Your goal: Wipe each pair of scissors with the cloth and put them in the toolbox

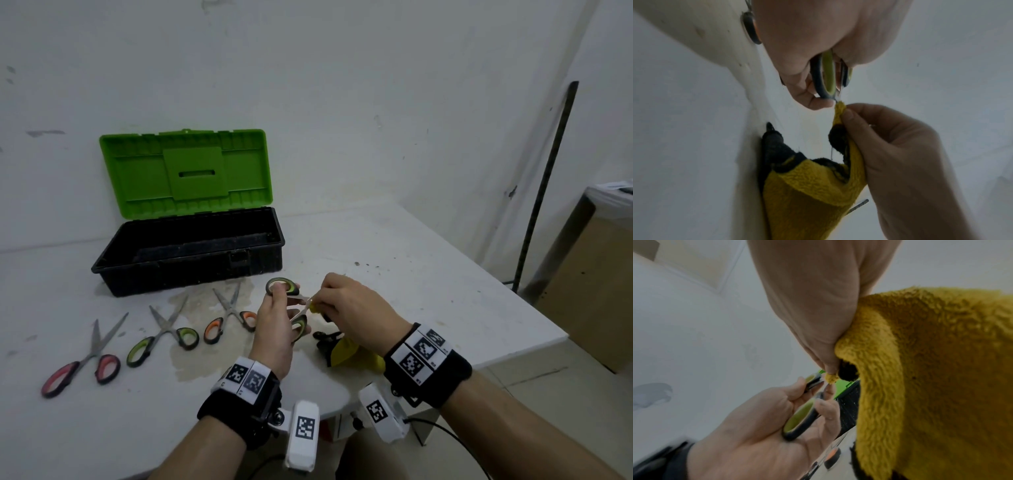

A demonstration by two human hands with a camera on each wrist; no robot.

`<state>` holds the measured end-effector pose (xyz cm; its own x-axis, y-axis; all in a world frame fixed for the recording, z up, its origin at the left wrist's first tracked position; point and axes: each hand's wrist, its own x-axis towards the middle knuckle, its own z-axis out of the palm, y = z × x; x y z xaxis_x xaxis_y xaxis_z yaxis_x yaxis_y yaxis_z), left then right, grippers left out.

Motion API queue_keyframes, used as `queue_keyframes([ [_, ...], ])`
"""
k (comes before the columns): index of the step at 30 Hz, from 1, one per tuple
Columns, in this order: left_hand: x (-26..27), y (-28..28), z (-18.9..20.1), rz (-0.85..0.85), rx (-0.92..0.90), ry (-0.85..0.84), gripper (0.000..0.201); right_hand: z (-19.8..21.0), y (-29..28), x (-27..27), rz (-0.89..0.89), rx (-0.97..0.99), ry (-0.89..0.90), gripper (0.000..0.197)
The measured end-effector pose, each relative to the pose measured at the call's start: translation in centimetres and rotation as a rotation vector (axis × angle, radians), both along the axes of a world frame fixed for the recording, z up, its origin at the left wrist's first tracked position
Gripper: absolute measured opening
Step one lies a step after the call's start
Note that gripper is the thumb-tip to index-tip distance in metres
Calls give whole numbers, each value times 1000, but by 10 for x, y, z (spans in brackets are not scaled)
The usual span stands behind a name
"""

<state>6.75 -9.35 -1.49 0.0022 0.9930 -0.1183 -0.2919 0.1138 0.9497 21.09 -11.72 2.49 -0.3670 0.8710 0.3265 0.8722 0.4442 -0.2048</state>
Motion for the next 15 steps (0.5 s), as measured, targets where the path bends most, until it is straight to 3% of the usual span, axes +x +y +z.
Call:
queue_keyframes([
  [9,8,-3,1,-66,-27,-15,46,-4,-5,-18,97,48,-63,19],
  [12,5,-2,-2,-50,-53,-11,45,-6,-1,-8,17,15,9,16],
  [15,6,0,-3,-35,-87,-37,43,-12,-1,-5,-21,36,198,17],
])
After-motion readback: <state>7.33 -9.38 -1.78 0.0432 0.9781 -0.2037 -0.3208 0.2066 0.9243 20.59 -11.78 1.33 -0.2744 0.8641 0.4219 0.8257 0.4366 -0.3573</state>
